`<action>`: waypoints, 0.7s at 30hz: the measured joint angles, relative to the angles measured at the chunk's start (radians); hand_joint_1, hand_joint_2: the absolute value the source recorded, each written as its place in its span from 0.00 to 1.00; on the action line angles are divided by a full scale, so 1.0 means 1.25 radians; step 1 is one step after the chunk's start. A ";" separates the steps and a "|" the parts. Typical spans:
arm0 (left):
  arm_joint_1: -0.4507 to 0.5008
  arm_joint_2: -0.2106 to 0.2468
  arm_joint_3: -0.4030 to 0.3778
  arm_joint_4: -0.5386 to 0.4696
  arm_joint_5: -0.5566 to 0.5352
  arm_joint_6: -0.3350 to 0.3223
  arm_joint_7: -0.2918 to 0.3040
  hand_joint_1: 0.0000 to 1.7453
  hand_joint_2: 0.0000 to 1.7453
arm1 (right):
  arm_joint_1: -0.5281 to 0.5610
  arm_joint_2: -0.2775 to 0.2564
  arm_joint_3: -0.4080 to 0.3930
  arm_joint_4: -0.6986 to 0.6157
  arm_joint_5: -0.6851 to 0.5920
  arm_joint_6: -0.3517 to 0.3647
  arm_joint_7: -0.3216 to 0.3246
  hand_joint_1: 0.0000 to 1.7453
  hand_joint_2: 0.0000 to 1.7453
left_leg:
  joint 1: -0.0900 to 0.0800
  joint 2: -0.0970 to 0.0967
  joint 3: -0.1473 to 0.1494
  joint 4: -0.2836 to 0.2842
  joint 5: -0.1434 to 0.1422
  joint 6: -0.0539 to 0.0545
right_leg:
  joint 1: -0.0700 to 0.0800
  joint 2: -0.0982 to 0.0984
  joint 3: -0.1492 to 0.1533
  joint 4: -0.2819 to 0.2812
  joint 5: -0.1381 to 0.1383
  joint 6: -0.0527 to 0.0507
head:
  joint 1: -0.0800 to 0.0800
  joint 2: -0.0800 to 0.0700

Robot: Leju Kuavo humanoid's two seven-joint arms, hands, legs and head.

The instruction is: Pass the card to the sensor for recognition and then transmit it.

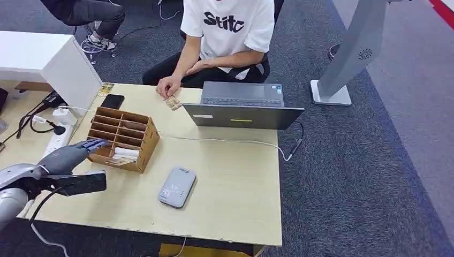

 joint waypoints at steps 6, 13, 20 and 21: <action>0.000 -0.001 -0.002 0.004 0.000 0.000 0.000 0.00 1.00 | 0.000 0.000 0.000 0.000 0.000 0.000 0.000 0.00 1.00 | 0.000 0.000 0.000 0.000 0.000 0.000 | 0.000 0.000 0.000 0.000 0.000 0.000 | 0.000 0.000; 0.001 -0.002 -0.003 0.009 -0.007 0.006 0.000 0.00 1.00 | 0.000 0.000 0.000 0.000 0.003 0.000 0.000 0.00 1.00 | 0.000 0.000 0.000 0.000 0.000 0.000 | 0.000 0.000 0.000 0.000 0.000 0.000 | 0.000 0.000; 0.047 -0.085 -0.002 0.093 -0.170 0.178 -0.016 0.00 1.00 | -0.002 0.002 -0.002 0.000 0.021 0.001 0.001 0.00 1.00 | -0.001 0.000 0.000 0.000 0.000 0.000 | 0.000 -0.001 0.000 0.000 0.000 0.000 | 0.000 0.000; 0.056 -0.104 -0.002 0.115 -0.210 0.217 -0.010 0.00 1.00 | -0.002 0.003 -0.003 0.000 0.023 0.001 0.001 0.00 1.00 | -0.001 0.000 0.000 0.000 0.000 0.000 | -0.001 -0.001 0.000 0.000 0.000 0.000 | 0.000 0.000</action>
